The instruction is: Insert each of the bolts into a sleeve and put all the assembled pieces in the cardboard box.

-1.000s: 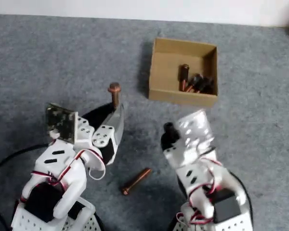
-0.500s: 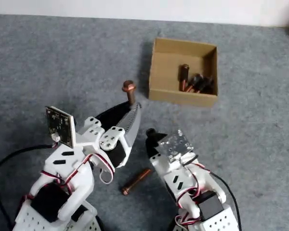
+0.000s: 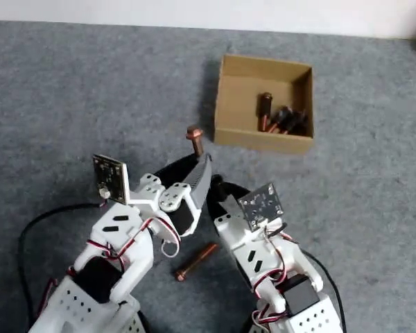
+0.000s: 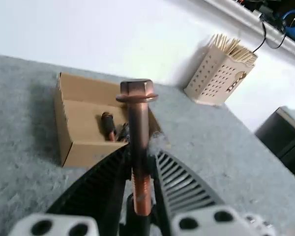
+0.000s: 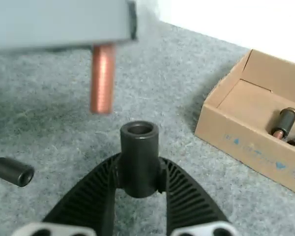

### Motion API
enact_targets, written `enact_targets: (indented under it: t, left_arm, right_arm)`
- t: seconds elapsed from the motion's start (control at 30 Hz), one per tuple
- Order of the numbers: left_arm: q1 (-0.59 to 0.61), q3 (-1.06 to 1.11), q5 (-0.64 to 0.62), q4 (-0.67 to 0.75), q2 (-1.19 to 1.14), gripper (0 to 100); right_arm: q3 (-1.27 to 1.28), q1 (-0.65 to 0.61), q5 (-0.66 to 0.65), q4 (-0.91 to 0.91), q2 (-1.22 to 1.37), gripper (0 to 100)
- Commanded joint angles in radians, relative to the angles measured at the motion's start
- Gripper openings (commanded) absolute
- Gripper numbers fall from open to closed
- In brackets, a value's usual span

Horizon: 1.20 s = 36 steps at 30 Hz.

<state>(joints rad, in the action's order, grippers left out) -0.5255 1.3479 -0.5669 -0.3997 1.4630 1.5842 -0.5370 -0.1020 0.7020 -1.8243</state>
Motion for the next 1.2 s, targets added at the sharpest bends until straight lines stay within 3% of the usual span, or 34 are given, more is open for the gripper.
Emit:
enact_targets:
  t: [0.0, 0.43, 1.17]
  left_arm:
    - [-0.048, 0.004, -0.008, 0.038, 0.012, 0]
    - [0.022, -0.007, -0.006, 0.072, 0.004, 0]
    - [-0.005, 0.064, -0.006, 0.074, 0.002, 0]
  right_arm:
    - [-0.012, -0.010, 0.008, -0.025, -0.015, 0.5]
    - [-0.013, -0.077, 0.003, 0.036, -0.015, 0.5]
    - [-0.108, -0.074, 0.003, 0.073, -0.015, 0.5]
